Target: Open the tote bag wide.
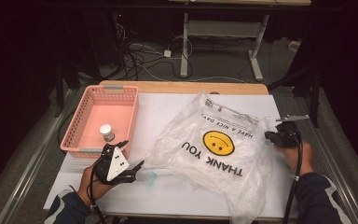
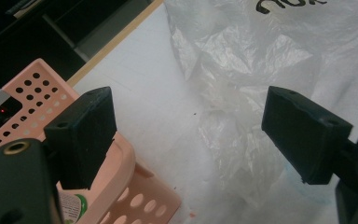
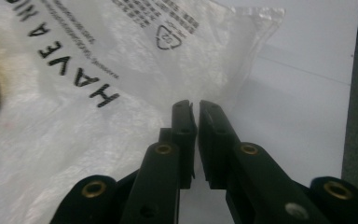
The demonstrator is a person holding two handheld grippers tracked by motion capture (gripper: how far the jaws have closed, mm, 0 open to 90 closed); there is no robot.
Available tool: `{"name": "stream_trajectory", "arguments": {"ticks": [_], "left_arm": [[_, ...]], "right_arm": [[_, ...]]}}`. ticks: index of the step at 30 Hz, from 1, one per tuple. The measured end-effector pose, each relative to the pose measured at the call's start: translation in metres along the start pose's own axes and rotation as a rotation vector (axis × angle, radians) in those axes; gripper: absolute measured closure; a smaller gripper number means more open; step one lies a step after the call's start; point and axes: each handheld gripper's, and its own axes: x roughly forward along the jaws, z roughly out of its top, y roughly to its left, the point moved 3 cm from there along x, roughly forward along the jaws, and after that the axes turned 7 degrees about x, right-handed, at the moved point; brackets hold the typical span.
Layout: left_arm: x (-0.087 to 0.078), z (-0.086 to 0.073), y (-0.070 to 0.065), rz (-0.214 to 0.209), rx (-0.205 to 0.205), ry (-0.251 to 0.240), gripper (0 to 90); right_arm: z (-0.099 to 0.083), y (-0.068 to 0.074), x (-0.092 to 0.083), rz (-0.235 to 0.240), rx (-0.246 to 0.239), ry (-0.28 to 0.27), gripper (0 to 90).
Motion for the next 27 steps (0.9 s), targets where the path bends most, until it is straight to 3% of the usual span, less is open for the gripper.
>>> {"name": "stream_trajectory", "arguments": {"ticks": [3, 6, 8, 11, 12, 13, 15, 20, 22, 23, 24, 27], "left_arm": [[-0.001, 0.000, 0.001, 0.003, -0.003, -0.003, 17.6], [-0.002, 0.000, 0.001, 0.007, -0.002, -0.006, 17.6], [-0.003, 0.000, 0.001, 0.007, -0.003, -0.008, 17.6], [-0.004, 0.000, 0.001, 0.012, -0.004, -0.008, 17.6], [-0.004, 0.000, 0.001, 0.012, -0.004, -0.008, 17.6], [-0.004, 0.000, 0.001, 0.013, -0.004, -0.008, 17.6], [-0.004, 0.000, 0.001, 0.013, -0.003, -0.008, 17.6], [-0.004, 0.001, 0.000, 0.014, 0.001, -0.007, 17.6], [-0.004, 0.001, -0.001, 0.013, 0.003, -0.007, 17.6], [-0.005, 0.001, -0.001, 0.013, 0.004, -0.007, 17.6], [-0.005, 0.001, 0.000, 0.012, 0.004, -0.008, 17.6], [-0.005, 0.000, 0.000, 0.011, 0.003, -0.005, 17.5]], "right_arm": [[0.001, 0.010, -0.015, 0.007, -0.042, -0.060, 72.2], [0.002, 0.032, -0.036, 0.059, -0.130, -0.143, 65.6], [0.002, 0.053, -0.050, 0.125, -0.193, -0.191, 63.7], [-0.001, 0.093, -0.064, 0.235, -0.299, -0.217, 59.1], [-0.001, 0.093, -0.064, 0.235, -0.299, -0.217, 59.1], [-0.006, 0.124, -0.065, 0.307, -0.372, -0.203, 56.5], [-0.014, 0.155, -0.062, 0.363, -0.465, -0.168, 54.0], [-0.033, 0.222, -0.044, 0.486, -0.612, -0.070, 51.5], [-0.040, 0.239, -0.032, 0.499, -0.656, -0.020, 51.1], [-0.040, 0.239, -0.032, 0.499, -0.656, -0.020, 51.1], [-0.046, 0.251, -0.020, 0.508, -0.671, 0.021, 49.0], [-0.050, 0.259, -0.013, 0.494, -0.703, 0.046, 47.4]]}}
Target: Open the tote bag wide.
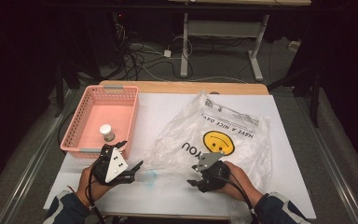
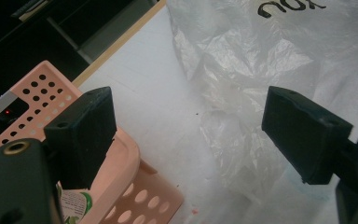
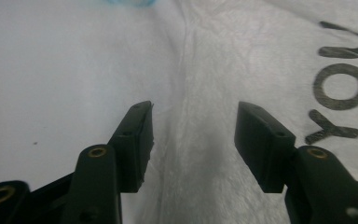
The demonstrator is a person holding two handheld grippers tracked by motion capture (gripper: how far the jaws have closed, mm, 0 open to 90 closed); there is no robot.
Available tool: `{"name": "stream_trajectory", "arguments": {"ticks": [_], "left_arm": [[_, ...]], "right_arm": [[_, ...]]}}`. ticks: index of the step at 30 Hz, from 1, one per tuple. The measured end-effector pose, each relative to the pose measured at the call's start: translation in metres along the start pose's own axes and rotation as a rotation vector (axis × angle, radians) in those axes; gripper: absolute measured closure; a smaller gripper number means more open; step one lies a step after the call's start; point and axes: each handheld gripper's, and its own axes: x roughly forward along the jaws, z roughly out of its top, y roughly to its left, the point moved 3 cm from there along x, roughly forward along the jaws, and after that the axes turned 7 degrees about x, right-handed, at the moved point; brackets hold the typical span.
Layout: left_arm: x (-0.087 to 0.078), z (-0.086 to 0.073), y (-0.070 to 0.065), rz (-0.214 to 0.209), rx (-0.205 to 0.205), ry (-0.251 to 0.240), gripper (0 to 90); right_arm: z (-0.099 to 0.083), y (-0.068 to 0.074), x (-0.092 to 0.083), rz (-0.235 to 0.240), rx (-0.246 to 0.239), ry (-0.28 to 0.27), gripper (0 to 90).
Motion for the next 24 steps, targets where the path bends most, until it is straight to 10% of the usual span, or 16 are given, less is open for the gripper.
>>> {"name": "stream_trajectory", "arguments": {"ticks": [10, 24], "left_arm": [[0.000, 0.000, -0.001, -0.007, 0.012, 0.008, 17.6], [0.000, 0.000, 0.001, -0.004, 0.000, 0.007, 17.7]], "right_arm": [[-0.005, -0.016, 0.010, -0.047, 0.083, -0.003, 88.1], [0.028, -0.049, 0.004, -0.196, 0.147, -0.146, 90.0]]}}
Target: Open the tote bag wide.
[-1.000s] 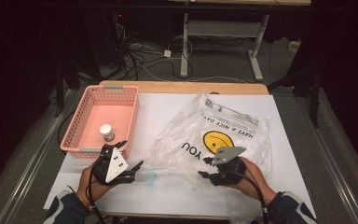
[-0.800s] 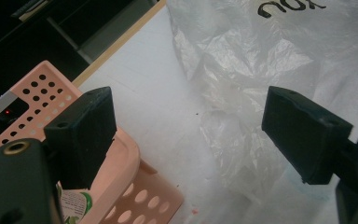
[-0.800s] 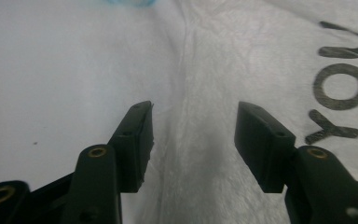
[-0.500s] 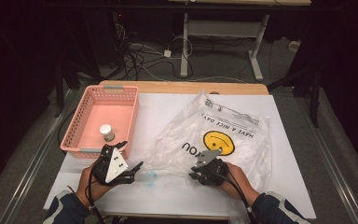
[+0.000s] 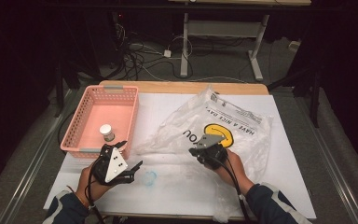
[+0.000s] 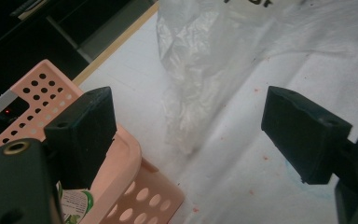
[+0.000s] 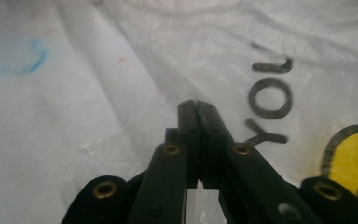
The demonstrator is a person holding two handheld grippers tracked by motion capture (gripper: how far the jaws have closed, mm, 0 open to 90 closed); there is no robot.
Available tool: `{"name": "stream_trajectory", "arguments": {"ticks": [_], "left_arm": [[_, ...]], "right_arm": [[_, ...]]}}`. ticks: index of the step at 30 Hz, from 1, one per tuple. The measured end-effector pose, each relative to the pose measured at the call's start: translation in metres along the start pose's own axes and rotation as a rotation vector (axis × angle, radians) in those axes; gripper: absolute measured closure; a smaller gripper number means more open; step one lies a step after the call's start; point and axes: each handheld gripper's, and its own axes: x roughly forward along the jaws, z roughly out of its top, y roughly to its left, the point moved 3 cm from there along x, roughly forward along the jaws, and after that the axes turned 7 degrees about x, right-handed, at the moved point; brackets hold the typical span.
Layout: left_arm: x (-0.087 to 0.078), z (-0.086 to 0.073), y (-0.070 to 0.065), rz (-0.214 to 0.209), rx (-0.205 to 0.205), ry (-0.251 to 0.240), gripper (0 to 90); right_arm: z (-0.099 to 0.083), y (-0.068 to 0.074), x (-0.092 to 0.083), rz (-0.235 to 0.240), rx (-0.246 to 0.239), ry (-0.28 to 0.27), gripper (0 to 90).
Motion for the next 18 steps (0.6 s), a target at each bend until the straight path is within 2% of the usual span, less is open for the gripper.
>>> {"name": "stream_trajectory", "arguments": {"ticks": [2, 3, 7, 9, 10, 15, 18], "left_arm": [[0.000, 0.000, 0.000, 0.000, 0.000, 0.000, 17.8], [0.000, -0.001, 0.000, -0.001, -0.001, -0.001, 17.8], [-0.001, -0.002, 0.002, 0.001, -0.006, -0.001, 17.8], [0.000, -0.002, 0.002, 0.002, -0.009, 0.001, 17.8], [0.000, -0.002, 0.003, 0.003, -0.008, 0.003, 17.8], [-0.001, -0.001, 0.005, 0.013, -0.010, 0.003, 17.8], [-0.004, -0.001, 0.008, 0.018, -0.025, -0.004, 17.8]], "right_arm": [[0.012, -0.012, 0.003, -0.047, 0.039, -0.051, 90.0], [0.012, -0.012, 0.003, -0.047, 0.039, -0.051, 90.0], [0.023, -0.027, 0.006, -0.087, 0.069, -0.093, 90.0], [0.025, -0.029, 0.006, -0.095, 0.065, -0.101, 90.0], [0.027, -0.033, 0.006, -0.116, 0.060, -0.108, 90.0], [0.029, -0.038, 0.002, -0.125, 0.069, -0.117, 90.0], [0.033, -0.039, -0.010, -0.134, 0.055, -0.140, 90.0]]}}
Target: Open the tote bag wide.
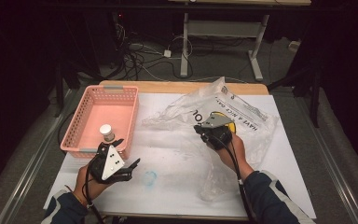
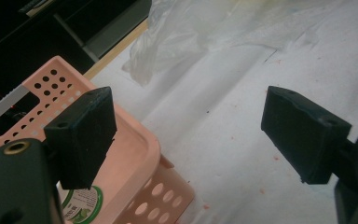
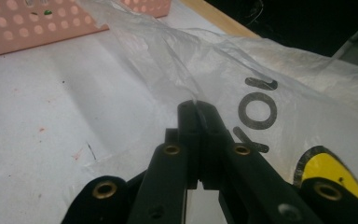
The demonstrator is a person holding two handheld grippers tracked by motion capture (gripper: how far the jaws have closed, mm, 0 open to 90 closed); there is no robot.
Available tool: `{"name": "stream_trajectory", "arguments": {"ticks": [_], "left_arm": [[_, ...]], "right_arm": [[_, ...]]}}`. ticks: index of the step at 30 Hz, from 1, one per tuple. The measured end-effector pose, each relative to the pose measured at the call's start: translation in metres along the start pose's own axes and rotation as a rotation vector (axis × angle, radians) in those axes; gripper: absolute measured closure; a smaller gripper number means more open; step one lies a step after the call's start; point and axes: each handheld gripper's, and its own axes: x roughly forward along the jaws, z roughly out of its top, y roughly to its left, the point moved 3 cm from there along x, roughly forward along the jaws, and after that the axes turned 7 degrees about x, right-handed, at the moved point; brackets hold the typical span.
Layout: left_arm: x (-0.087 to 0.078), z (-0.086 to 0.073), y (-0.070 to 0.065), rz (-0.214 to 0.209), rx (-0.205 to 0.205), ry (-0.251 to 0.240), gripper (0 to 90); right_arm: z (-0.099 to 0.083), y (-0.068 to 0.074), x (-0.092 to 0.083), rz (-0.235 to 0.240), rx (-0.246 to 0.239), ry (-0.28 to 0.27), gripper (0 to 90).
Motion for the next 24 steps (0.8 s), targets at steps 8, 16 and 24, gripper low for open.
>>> {"name": "stream_trajectory", "arguments": {"ticks": [8, 16, 24], "left_arm": [[-0.006, 0.001, 0.016, 0.046, -0.030, -0.007, 17.9], [-0.010, 0.004, 0.050, 0.076, -0.077, 0.011, 17.9], [0.006, 0.008, 0.088, 0.054, -0.109, 0.134, 19.3]], "right_arm": [[0.026, -0.010, -0.031, 0.004, -0.016, -0.061, 90.0], [0.051, -0.021, -0.045, 0.008, 0.008, -0.134, 90.0], [0.045, -0.022, -0.040, 0.041, 0.040, -0.117, 90.0]]}}
